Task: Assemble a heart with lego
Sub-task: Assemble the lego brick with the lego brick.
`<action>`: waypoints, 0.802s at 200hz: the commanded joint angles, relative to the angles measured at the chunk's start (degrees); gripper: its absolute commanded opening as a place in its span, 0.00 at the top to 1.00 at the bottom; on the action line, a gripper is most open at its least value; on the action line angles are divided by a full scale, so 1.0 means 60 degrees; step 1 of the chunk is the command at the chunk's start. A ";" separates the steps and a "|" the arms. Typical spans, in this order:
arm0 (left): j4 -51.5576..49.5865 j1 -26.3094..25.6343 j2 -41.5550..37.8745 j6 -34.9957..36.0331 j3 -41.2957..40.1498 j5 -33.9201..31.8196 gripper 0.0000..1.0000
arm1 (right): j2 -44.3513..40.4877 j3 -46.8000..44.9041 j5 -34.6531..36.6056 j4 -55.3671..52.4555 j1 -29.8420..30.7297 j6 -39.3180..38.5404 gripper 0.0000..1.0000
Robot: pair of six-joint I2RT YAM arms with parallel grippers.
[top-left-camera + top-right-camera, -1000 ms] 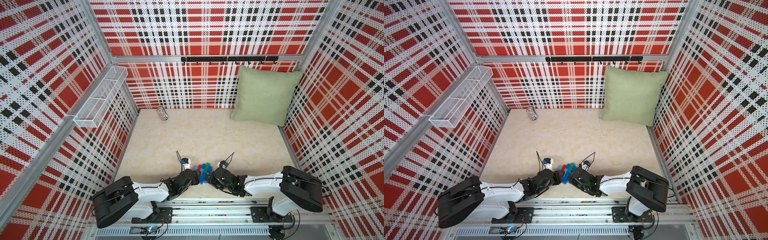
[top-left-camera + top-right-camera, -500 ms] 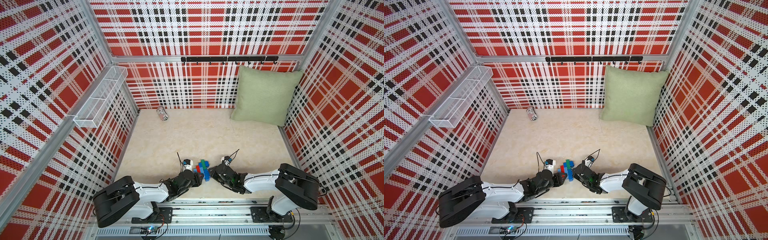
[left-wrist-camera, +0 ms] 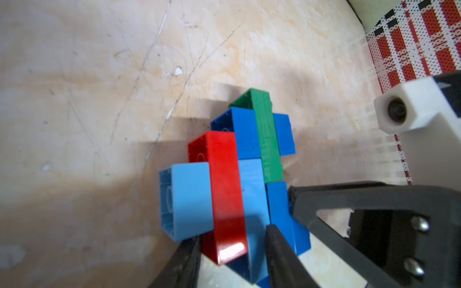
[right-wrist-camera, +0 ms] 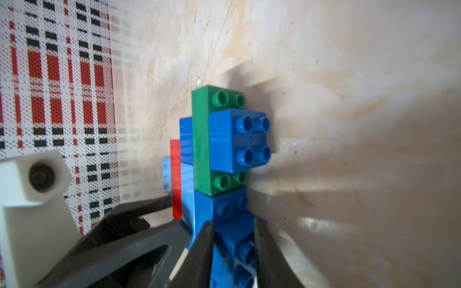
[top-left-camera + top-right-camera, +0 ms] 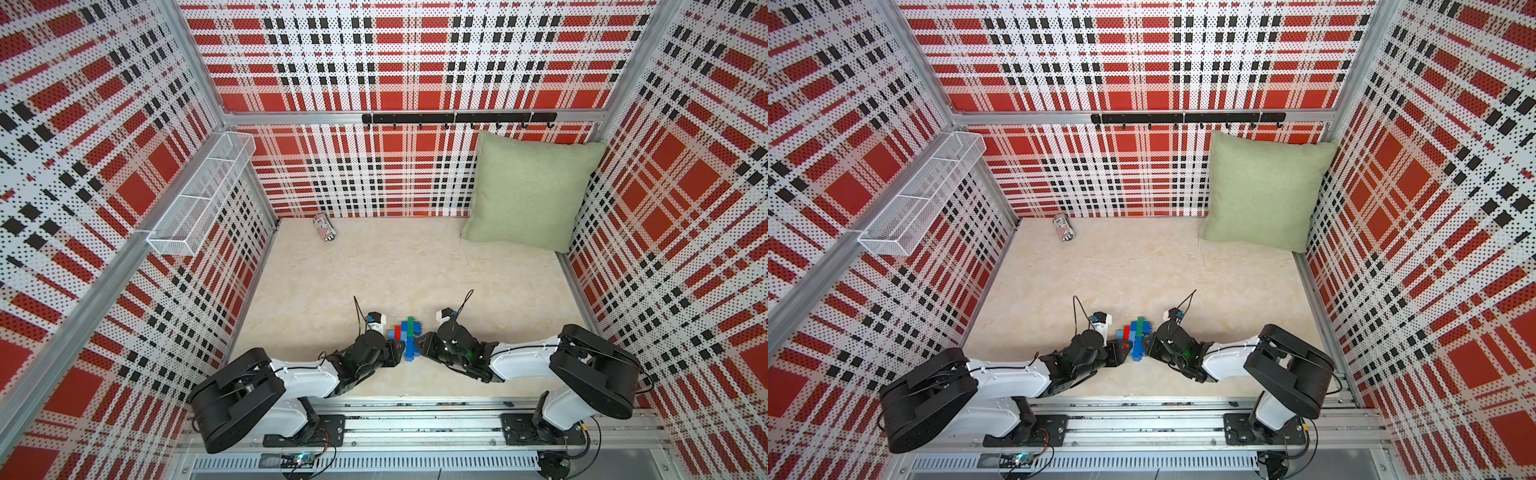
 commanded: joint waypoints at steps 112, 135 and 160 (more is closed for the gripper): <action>-0.2019 0.1002 -0.0621 0.2035 0.1292 0.0330 0.42 | -0.2447 0.0740 0.0155 -0.3478 -0.0197 -0.1886 0.49; -0.2076 0.1001 -0.1186 0.1967 0.1030 0.0276 0.42 | -0.2580 0.1254 0.0675 -0.5024 -0.0449 -0.3182 0.46; -0.1856 0.0938 -0.1743 0.1661 0.0590 0.0321 0.41 | -0.2451 0.1587 0.1741 -0.6397 -0.0448 -0.4052 0.48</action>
